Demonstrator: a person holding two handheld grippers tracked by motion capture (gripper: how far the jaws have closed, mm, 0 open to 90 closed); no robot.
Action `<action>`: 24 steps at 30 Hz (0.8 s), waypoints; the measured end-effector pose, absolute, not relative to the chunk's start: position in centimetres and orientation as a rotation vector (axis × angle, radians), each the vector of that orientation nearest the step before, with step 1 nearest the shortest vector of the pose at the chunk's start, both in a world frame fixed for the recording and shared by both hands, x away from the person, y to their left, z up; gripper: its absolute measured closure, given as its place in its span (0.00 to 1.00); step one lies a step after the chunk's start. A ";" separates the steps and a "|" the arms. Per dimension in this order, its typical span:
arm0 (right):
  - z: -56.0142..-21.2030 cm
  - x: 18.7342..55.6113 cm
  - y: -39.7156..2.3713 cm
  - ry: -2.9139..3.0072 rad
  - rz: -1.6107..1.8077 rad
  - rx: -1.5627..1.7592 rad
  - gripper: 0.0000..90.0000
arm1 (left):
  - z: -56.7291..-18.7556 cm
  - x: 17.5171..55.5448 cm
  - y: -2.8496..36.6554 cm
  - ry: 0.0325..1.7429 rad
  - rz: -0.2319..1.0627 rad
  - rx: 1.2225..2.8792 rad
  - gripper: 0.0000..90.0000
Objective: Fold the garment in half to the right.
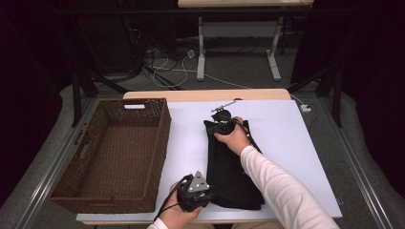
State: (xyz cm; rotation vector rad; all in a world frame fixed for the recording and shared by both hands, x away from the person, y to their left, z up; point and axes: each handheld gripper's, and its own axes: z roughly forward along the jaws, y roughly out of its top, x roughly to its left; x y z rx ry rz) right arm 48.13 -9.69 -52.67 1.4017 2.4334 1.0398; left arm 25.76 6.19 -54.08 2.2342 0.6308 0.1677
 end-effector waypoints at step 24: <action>-49.8 45.4 -12.3 2.314 1.168 1.233 0.56 | -52.8 25.2 8.0 0.754 0.082 2.139 0.38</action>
